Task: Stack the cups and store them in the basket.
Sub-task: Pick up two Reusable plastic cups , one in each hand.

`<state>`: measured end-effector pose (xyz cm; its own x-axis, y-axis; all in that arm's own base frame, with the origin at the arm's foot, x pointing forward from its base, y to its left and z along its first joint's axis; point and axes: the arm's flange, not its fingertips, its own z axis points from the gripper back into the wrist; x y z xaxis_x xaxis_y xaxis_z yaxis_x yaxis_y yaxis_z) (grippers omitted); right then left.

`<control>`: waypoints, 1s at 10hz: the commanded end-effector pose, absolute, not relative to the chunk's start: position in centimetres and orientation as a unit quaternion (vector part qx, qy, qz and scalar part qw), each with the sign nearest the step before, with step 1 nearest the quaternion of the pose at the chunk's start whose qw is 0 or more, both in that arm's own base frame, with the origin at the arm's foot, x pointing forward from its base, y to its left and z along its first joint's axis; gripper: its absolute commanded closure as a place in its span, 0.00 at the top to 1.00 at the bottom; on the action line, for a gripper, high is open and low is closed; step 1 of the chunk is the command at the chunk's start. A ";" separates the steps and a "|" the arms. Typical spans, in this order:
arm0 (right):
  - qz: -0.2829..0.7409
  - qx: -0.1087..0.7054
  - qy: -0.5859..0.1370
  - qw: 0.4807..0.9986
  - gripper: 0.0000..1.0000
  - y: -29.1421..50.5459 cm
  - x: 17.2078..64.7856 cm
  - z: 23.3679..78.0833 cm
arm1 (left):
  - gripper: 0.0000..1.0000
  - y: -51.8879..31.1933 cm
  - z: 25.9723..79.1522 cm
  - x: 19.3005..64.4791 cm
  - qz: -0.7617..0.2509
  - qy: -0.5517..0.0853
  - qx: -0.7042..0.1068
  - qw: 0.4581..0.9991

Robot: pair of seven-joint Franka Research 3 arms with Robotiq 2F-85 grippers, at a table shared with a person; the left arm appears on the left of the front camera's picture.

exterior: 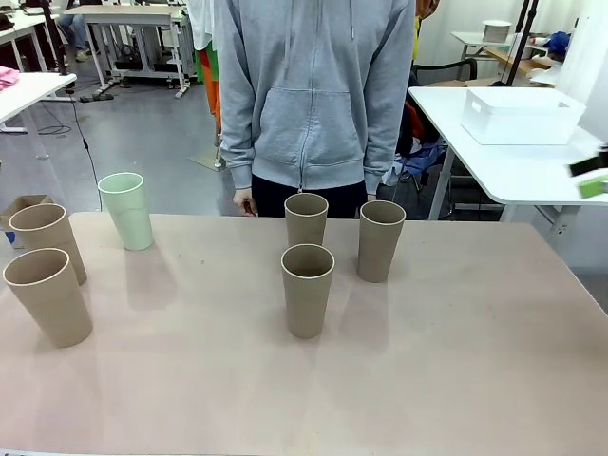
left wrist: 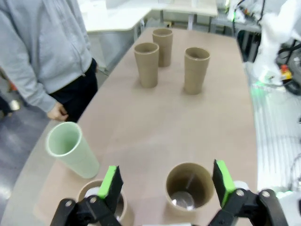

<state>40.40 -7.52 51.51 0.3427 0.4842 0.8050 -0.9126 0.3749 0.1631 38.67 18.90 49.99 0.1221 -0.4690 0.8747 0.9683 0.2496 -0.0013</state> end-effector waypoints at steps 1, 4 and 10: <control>0.492 0.346 -0.350 0.718 1.00 -7.3 44.3 49.9 | 1.00 23.2 49.4 40.3 -0.532 -0.425 -0.335 0.652; 0.506 0.383 -0.361 0.683 1.00 -6.5 48.3 46.2 | 1.00 29.6 46.7 42.6 -0.533 -0.463 -0.376 0.601; 0.505 0.415 -0.335 0.679 1.00 -4.4 49.2 41.0 | 1.00 32.4 41.5 44.5 -0.528 -0.490 -0.377 0.583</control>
<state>49.52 -3.45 40.09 0.2551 0.4023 0.8792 -0.9666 0.1280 0.2219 45.88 32.33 40.18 -0.0418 -0.2169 0.9753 0.9866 0.1450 0.0745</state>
